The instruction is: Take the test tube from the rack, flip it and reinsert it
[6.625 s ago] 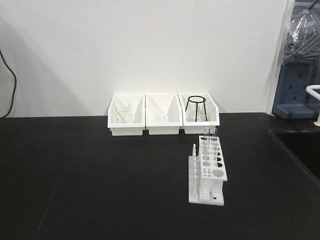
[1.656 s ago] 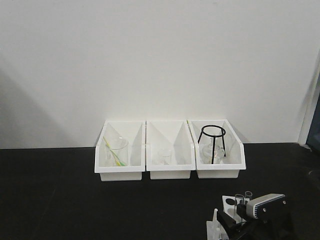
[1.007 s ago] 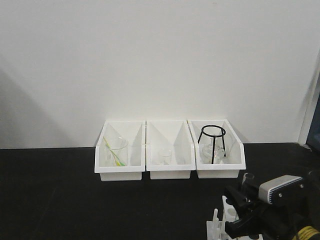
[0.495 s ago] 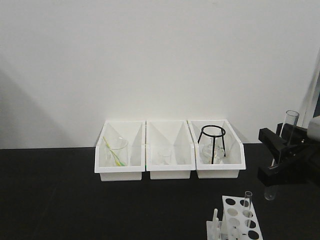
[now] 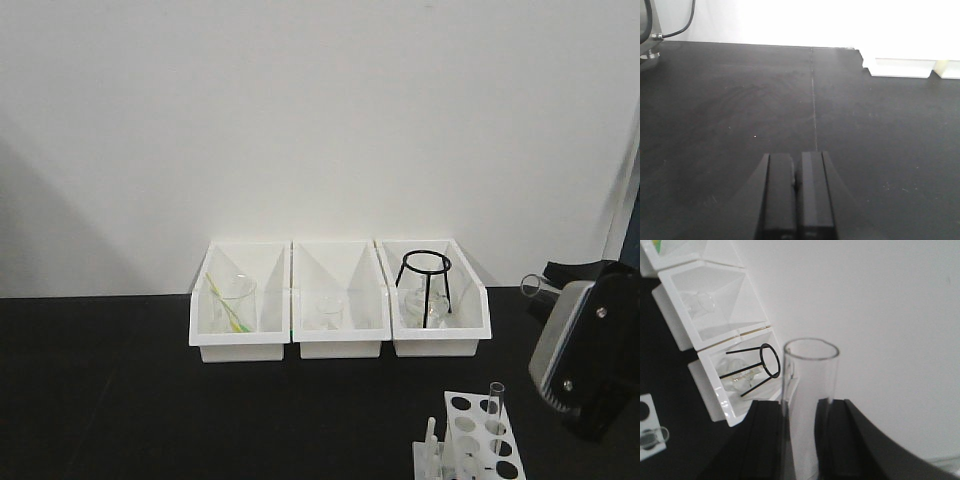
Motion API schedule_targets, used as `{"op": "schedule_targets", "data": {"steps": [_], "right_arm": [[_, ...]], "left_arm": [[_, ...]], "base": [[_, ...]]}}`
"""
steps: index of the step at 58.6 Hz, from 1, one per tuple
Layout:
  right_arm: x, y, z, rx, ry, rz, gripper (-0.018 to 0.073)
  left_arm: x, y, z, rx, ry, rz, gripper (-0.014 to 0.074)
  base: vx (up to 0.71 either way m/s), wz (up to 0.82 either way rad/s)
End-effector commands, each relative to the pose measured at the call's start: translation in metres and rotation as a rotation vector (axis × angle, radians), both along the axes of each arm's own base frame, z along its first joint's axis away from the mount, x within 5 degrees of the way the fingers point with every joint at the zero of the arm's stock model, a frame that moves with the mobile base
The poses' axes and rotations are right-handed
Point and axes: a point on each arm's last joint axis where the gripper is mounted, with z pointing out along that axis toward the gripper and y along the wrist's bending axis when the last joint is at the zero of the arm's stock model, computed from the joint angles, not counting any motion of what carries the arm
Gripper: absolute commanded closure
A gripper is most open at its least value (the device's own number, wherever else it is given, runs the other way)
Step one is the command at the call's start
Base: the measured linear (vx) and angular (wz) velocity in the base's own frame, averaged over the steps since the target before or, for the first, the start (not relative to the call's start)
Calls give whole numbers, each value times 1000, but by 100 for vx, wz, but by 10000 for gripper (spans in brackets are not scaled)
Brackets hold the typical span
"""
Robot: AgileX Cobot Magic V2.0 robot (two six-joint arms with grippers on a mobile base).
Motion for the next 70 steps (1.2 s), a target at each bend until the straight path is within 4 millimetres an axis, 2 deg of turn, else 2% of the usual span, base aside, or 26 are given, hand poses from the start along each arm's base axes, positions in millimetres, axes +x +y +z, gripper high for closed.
{"op": "schedule_targets", "data": {"steps": [1, 4, 8, 20, 31, 39, 43, 44, 59, 64, 70], "right_arm": [[-3, 1, 16, -140, -81, 47, 568], [-3, 1, 15, -177, -86, 53, 568], [-3, 0, 16, -138, -77, 38, 568], [-5, 0, 19, 128, -27, -14, 568], [-18, -3, 35, 522, 0, -70, 568], [-20, -4, 38, 731, 35, -101, 568], [-19, -5, 38, 830, 55, -125, 568], [-17, -8, 36, 1022, 108, -194, 568], [-5, -8, 24, 1395, 231, -293, 568], [1, -5, 24, 1393, 218, -240, 568], [5, 4, 19, 1328, 163, -78, 568]], "left_arm": [[1, -1, 8, 4, -97, -12, 603], [1, -1, 8, 4, -97, -12, 603], [1, -1, 8, 4, -97, -12, 603], [1, -1, 8, 4, -97, -12, 603], [1, -1, 8, 4, -97, -12, 603], [1, -1, 8, 4, -97, -12, 603], [1, -1, 8, 4, -97, -12, 603], [1, -1, 8, 4, -97, -12, 603], [1, -1, 8, 4, -97, -12, 603], [1, -1, 8, 4, -97, -12, 603], [1, -1, 8, 4, -97, -12, 603]], "base": [[0, 0], [0, 0], [0, 0], [0, 0], [0, 0], [0, 0], [0, 0], [0, 0], [0, 0], [0, 0], [0, 0]]}}
